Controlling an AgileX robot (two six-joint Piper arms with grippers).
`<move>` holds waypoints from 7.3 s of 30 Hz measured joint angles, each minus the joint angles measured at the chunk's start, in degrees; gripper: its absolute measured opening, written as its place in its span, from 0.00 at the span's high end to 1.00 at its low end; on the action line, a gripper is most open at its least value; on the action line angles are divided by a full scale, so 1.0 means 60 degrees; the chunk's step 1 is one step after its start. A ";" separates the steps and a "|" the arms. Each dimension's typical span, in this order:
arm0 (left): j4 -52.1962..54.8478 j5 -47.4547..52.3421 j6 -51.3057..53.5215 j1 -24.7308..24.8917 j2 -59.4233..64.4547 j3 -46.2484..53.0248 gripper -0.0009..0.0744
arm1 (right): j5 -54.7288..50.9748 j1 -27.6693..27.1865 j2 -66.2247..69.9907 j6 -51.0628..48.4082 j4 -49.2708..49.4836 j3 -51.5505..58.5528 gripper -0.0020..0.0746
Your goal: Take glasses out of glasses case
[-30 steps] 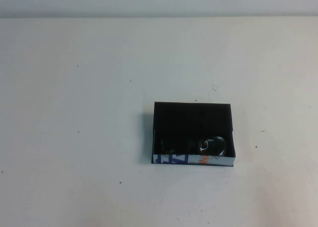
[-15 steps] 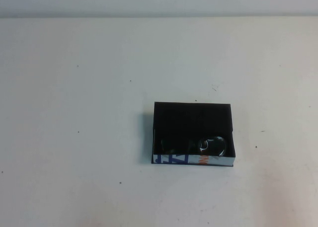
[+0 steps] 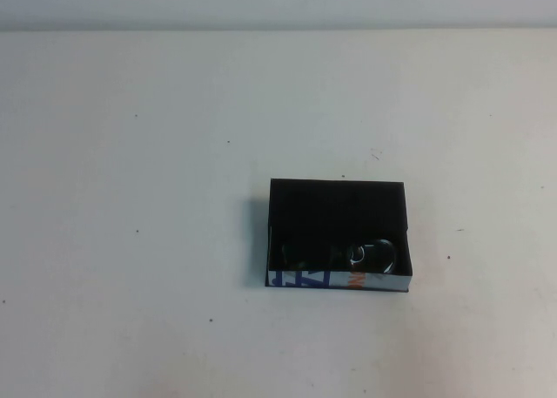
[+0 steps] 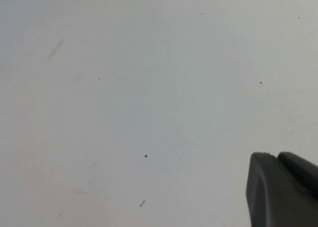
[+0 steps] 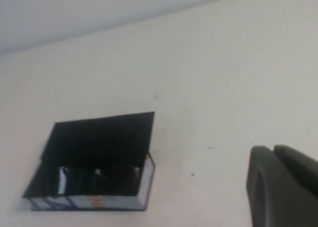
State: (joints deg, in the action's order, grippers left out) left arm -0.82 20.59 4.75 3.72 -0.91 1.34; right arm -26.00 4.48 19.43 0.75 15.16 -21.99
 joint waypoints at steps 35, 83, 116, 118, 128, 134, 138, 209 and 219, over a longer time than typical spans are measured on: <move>0.0000 0.0000 0.0000 0.0000 0.0000 0.0000 0.99 | -0.7363 0.2594 1.1567 -0.9071 -0.1411 -0.9750 1.00; 0.0000 0.0000 0.0000 0.0000 0.0000 0.0000 0.99 | -0.4742 0.4725 1.5970 -1.0421 -0.1126 -1.1195 0.50; 0.0000 0.0000 0.0000 0.0000 0.0000 0.0000 0.99 | -0.7293 0.4330 1.5605 -0.7530 -0.1419 -1.4488 0.95; 0.0000 0.0000 0.0000 0.0000 0.0000 0.0000 0.99 | -0.7369 0.3917 1.5251 -0.6269 -0.1419 -1.4629 0.95; 0.0000 0.0000 0.0000 0.0000 0.0000 0.0000 0.99 | -0.7411 0.0629 1.3066 -0.2806 -0.0395 -1.1688 0.96; 0.0000 0.0000 0.0000 0.0000 0.0000 0.0000 0.99 | -0.7347 -0.0396 1.2237 -0.2606 -0.0222 -0.8922 0.96; 0.0000 0.0000 0.0000 0.0000 0.0000 0.0000 0.99 | -0.6469 -0.0446 1.2237 -0.2272 -0.0040 -0.7855 0.96; 0.0000 0.0000 0.0000 0.0000 0.0000 0.0000 0.99 | -0.6203 -0.0461 0.2259 -0.3426 0.1040 -0.3975 0.99; 0.0000 0.0000 0.0000 0.0000 0.0000 0.0000 0.99 | -0.3987 -0.0461 0.0831 -0.4169 0.0255 -0.3610 0.99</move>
State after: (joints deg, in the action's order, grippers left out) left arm -0.82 20.59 4.75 3.72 -0.91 1.34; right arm -49.92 1.71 24.41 -24.26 16.69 -43.65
